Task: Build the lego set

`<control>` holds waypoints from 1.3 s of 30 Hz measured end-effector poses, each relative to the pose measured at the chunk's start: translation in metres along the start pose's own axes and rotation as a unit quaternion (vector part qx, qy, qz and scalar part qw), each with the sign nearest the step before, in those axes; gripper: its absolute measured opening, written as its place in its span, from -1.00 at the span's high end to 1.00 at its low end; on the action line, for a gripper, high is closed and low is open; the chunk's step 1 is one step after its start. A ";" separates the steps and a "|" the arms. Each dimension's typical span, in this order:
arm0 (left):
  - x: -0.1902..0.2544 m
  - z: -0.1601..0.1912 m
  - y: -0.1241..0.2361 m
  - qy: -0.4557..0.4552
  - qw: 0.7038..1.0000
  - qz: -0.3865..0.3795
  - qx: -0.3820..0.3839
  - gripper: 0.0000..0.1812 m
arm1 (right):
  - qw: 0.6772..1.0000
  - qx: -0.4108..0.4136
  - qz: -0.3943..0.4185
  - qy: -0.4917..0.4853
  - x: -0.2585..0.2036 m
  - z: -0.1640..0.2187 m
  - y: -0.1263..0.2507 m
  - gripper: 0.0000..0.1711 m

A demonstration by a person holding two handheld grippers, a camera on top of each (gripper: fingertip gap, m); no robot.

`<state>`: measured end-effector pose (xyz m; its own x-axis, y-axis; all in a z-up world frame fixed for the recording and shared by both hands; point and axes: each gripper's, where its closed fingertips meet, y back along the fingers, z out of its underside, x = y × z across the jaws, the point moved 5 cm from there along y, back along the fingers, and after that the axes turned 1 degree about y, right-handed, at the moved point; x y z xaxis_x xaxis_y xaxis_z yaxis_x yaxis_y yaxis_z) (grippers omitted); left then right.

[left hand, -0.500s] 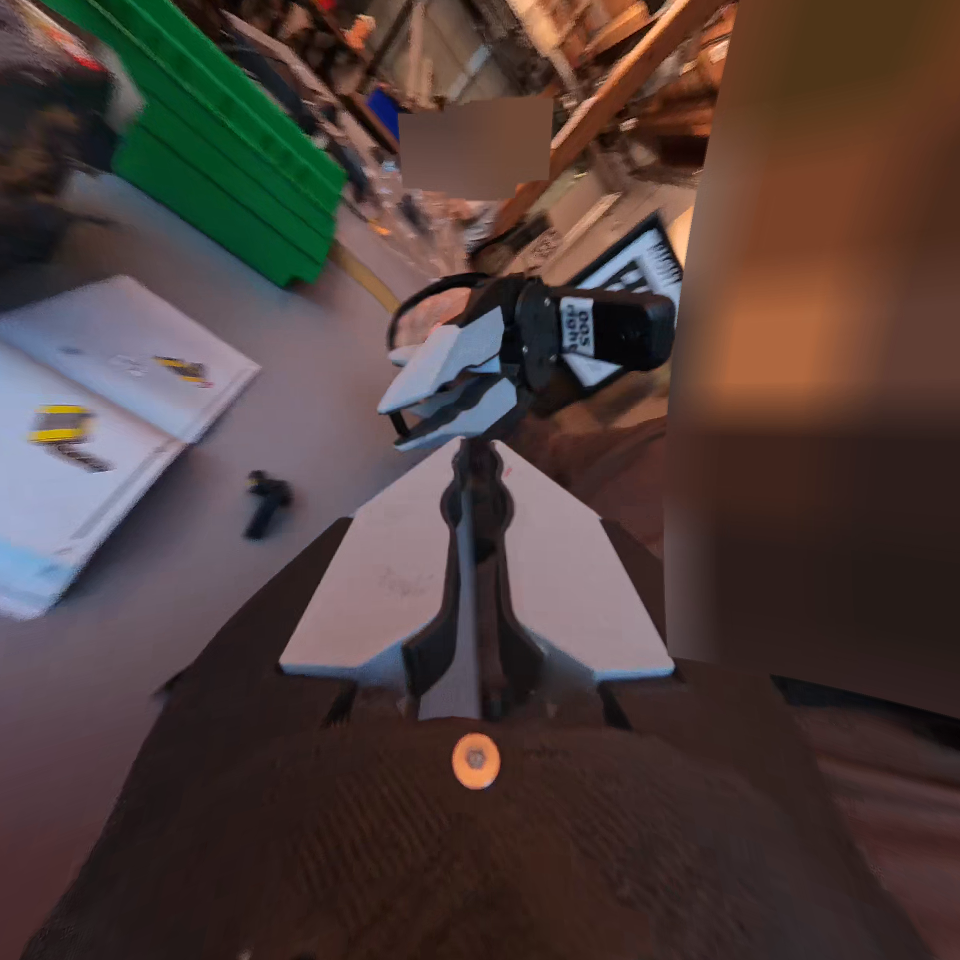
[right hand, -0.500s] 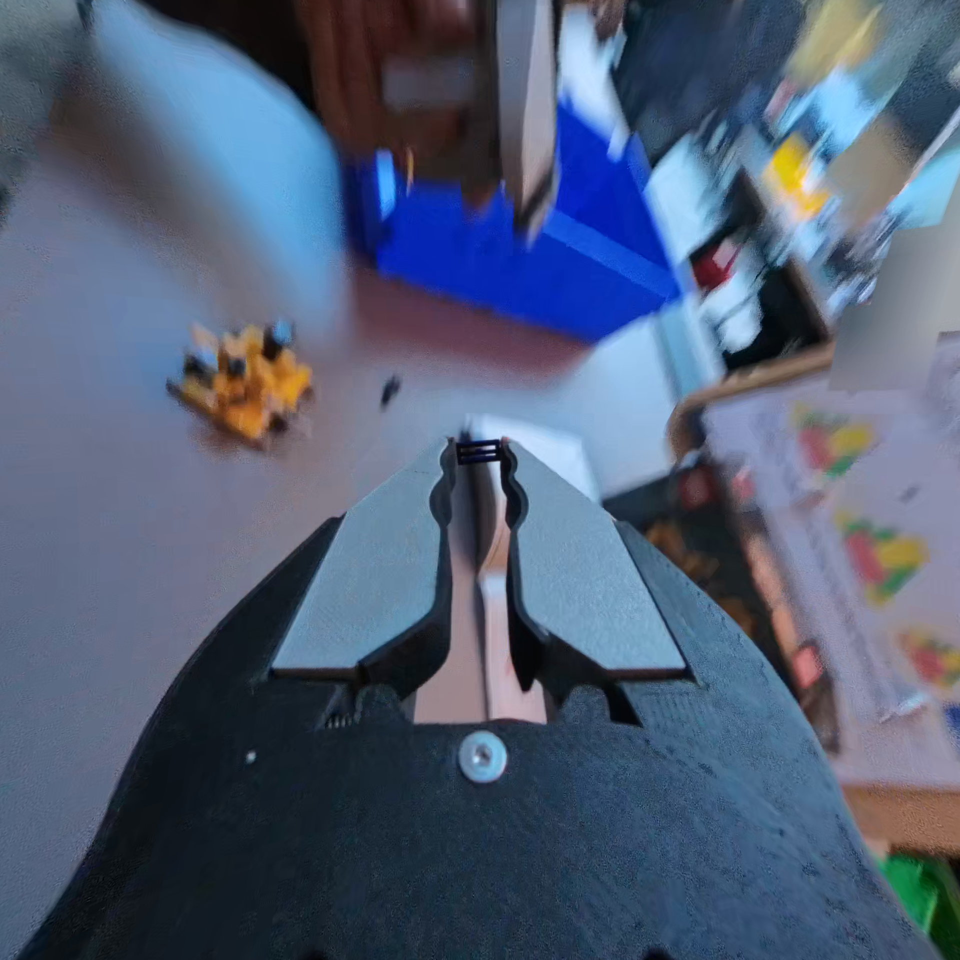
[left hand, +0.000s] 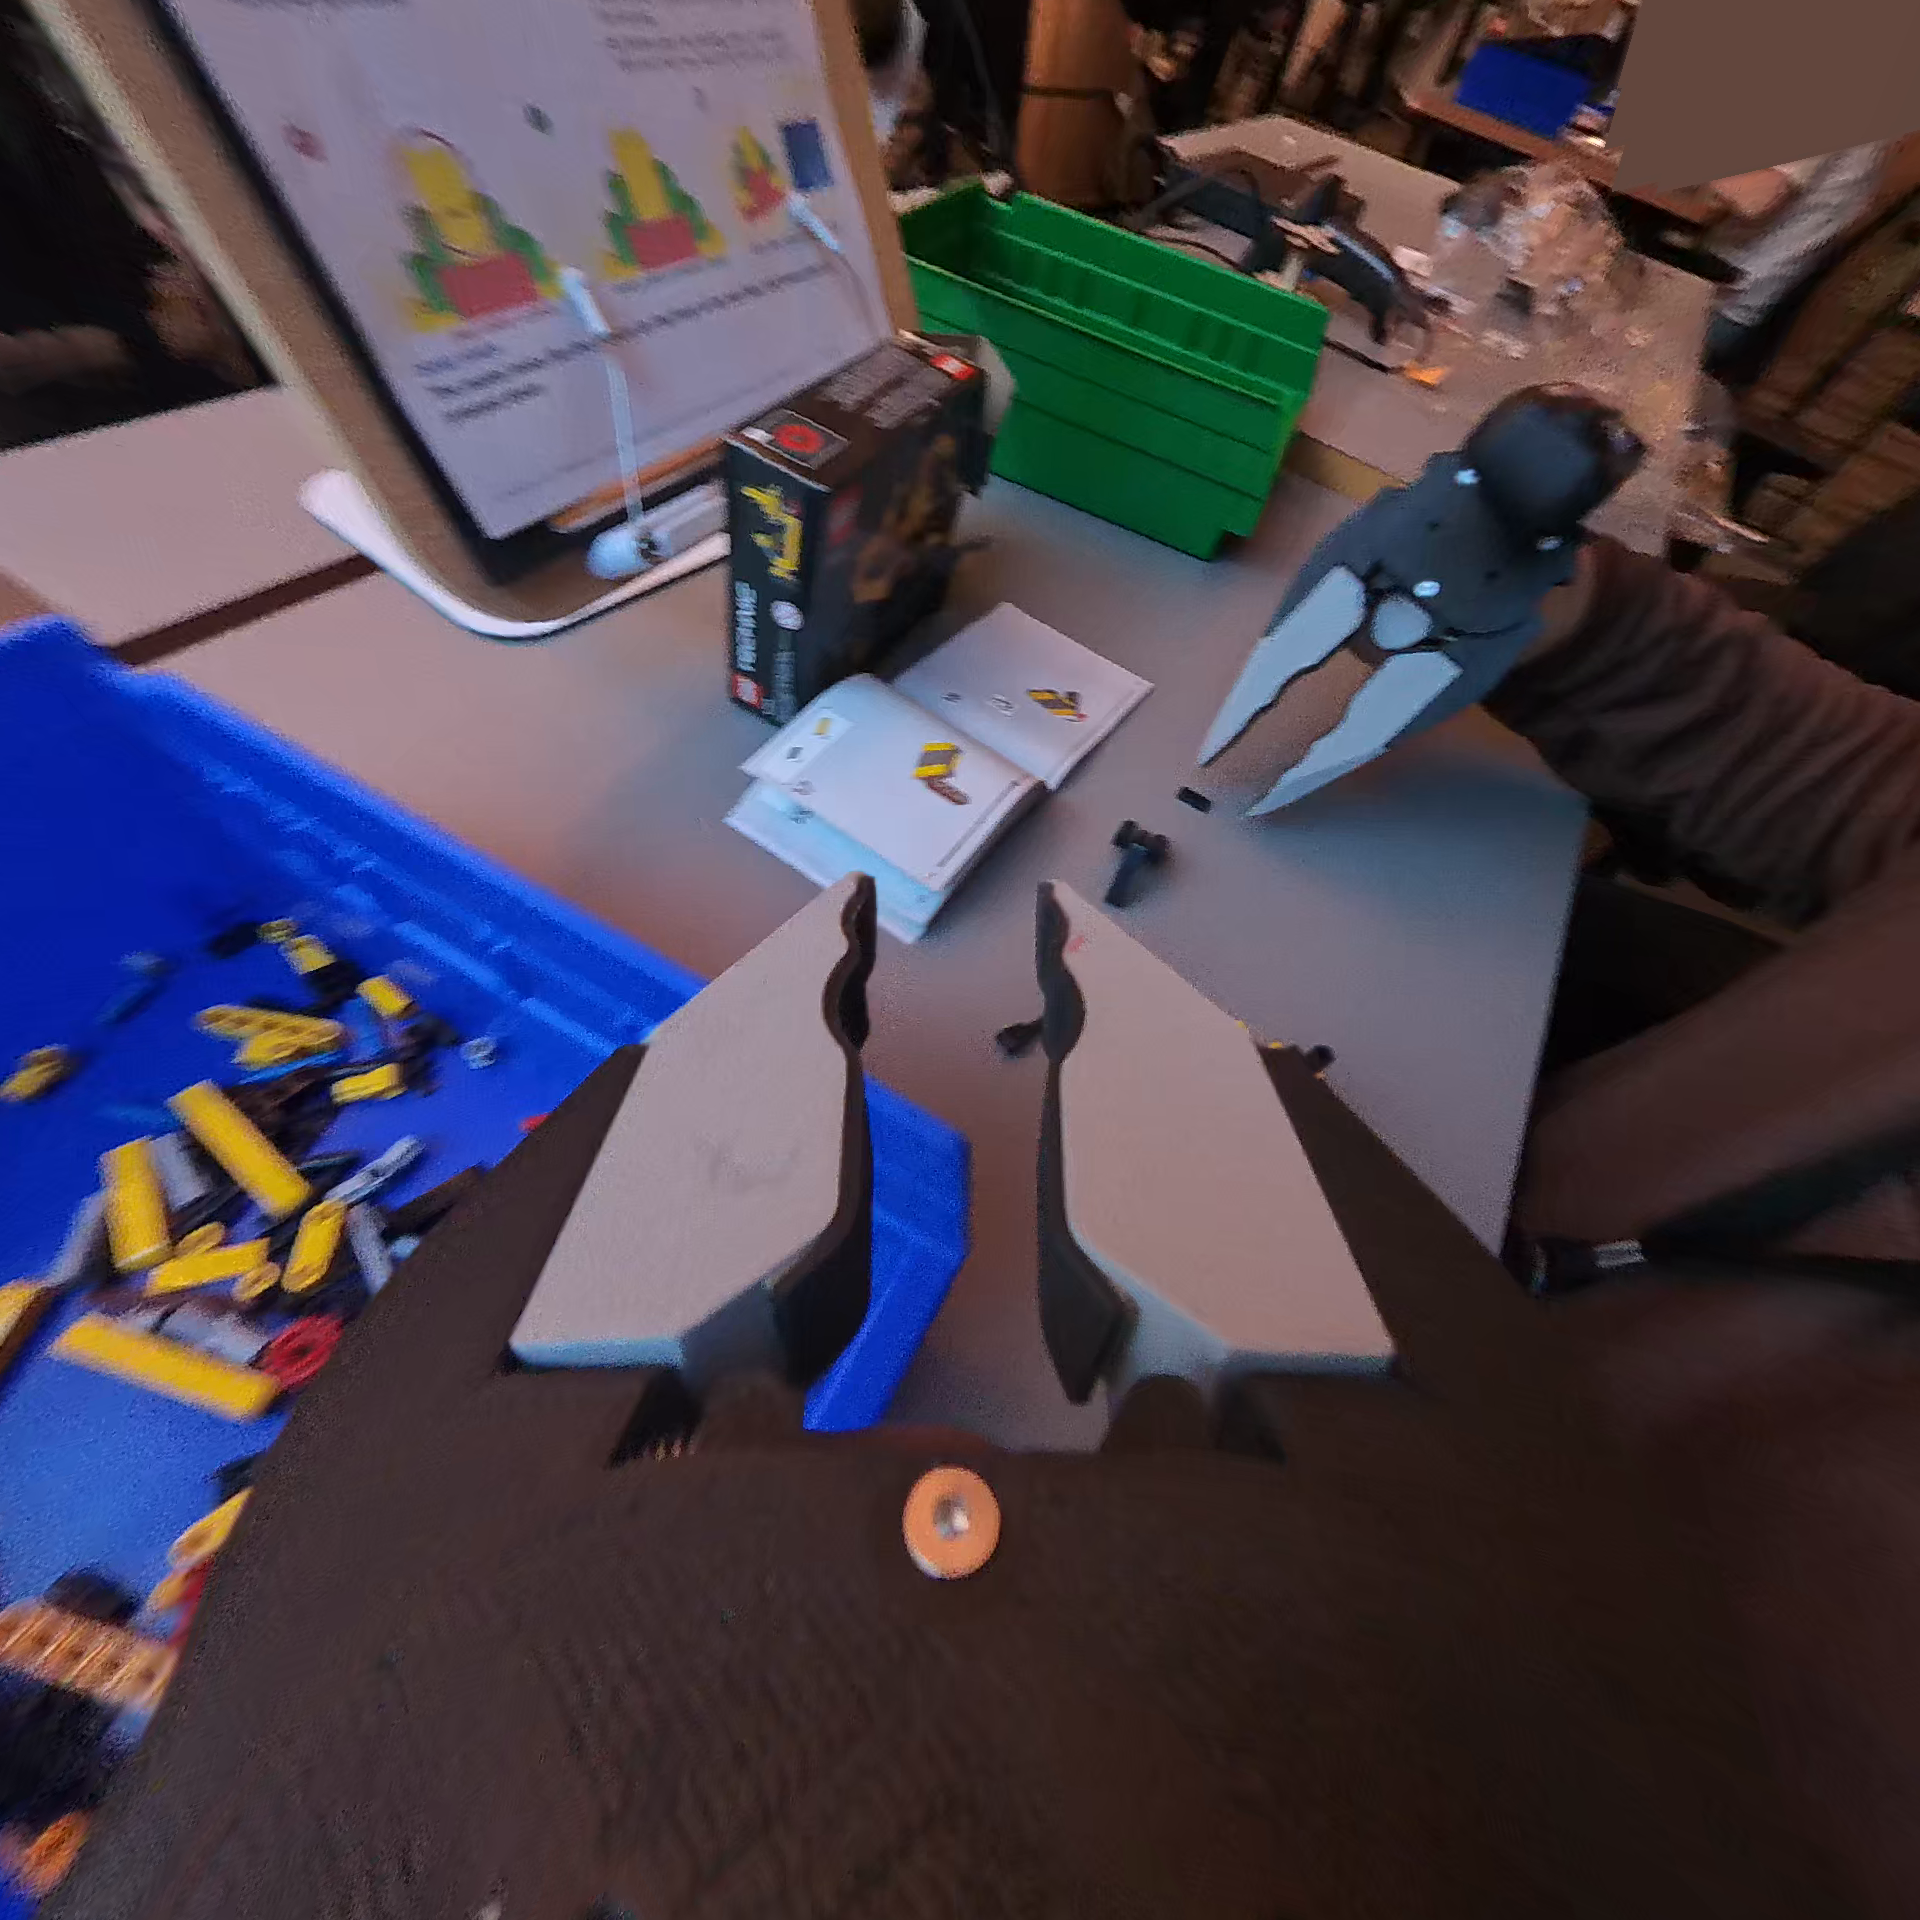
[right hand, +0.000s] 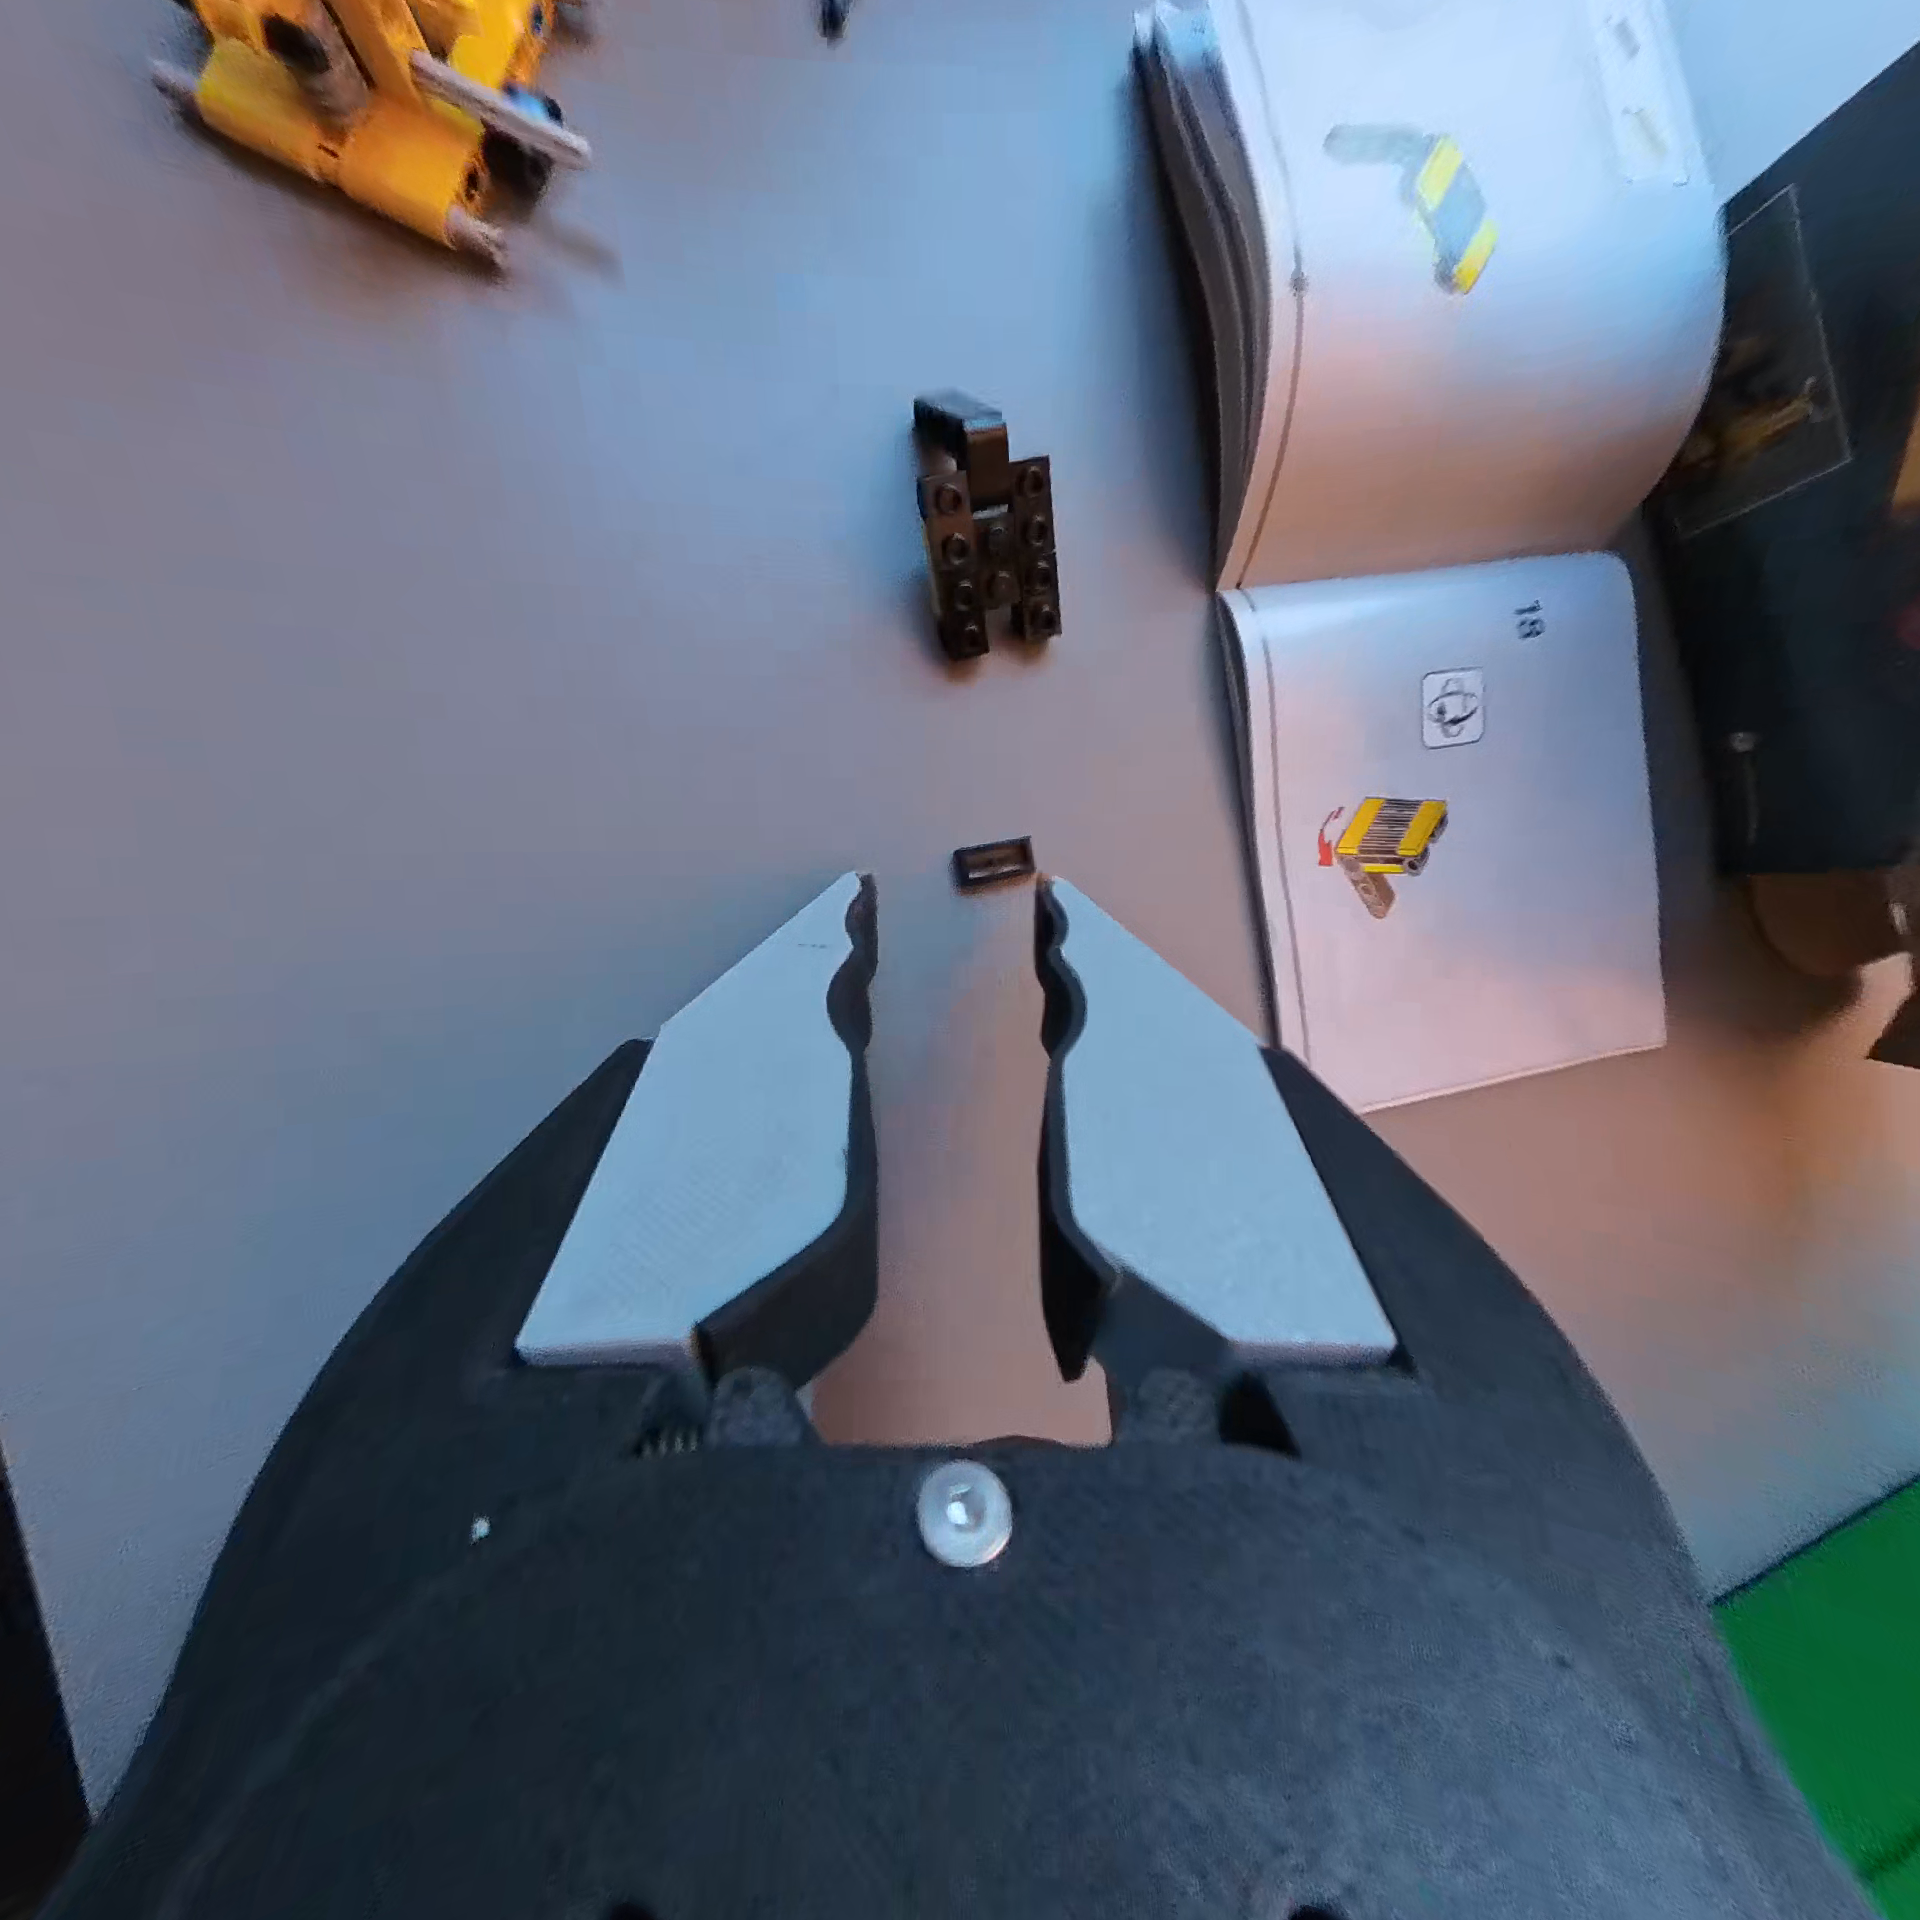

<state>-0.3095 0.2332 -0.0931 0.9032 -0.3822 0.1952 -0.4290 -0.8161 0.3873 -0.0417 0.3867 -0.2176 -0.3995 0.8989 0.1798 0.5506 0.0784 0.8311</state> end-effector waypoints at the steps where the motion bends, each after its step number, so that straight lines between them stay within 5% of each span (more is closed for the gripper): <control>1: -0.005 0.000 0.010 -0.002 1.000 -0.017 0.009 0.69 | 1.000 0.019 0.005 0.001 0.001 -0.002 0.005 0.70; 17: -0.083 0.016 0.121 -0.014 0.963 -0.270 0.006 0.69 | 0.965 0.222 0.111 -0.082 0.057 -0.017 0.019 0.73; 25: -0.117 0.010 0.108 -0.062 0.959 -0.275 -0.031 0.69 | 0.928 0.281 0.212 -0.120 0.089 -0.018 0.027 0.79; 33: -0.149 -0.006 0.110 -0.052 0.956 -0.280 0.065 0.78 | 0.909 0.303 0.247 -0.148 0.103 -0.022 0.015 0.81; 39: -0.124 0.040 0.097 -0.110 0.963 -0.214 -0.120 0.74 | 0.913 0.283 0.250 -0.156 0.110 -0.017 0.005 0.85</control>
<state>-0.4621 0.1844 -0.1156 0.9671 -0.1376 -0.2138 0.0161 -0.8062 0.5915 -0.0961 0.4789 -0.1847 0.1858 0.9553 0.2301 0.9323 -0.2453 0.2657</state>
